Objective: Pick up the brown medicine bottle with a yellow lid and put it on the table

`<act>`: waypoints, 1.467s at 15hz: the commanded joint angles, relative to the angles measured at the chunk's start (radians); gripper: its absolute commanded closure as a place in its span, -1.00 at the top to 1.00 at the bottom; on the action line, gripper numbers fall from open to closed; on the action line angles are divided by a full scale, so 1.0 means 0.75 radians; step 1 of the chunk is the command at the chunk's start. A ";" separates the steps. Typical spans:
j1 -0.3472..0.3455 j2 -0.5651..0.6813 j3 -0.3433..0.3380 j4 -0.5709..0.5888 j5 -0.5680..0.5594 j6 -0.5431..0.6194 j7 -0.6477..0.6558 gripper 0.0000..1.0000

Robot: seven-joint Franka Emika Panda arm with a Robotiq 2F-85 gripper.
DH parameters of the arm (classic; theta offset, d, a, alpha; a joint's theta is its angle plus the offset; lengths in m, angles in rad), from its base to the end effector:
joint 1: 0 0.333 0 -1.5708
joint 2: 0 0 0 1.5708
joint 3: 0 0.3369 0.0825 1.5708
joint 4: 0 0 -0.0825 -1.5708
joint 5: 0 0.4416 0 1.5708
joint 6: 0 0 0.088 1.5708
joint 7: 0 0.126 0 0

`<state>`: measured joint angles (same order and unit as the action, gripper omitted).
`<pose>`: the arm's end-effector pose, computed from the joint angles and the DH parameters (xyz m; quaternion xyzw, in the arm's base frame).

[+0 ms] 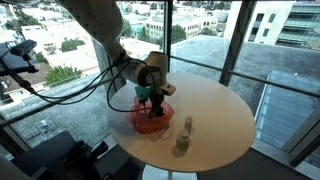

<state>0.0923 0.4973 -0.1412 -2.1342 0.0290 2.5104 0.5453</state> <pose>0.5931 -0.0338 0.1119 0.9526 -0.2976 -0.0496 0.0395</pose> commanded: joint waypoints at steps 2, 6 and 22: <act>0.000 0.031 -0.025 0.039 0.001 -0.026 0.023 1.00; 0.004 0.050 -0.041 0.046 -0.007 -0.025 0.027 0.48; -0.010 -0.110 -0.050 -0.016 -0.046 -0.126 -0.043 -0.43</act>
<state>0.0918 0.4796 -0.1763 -2.1220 0.0170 2.4677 0.5393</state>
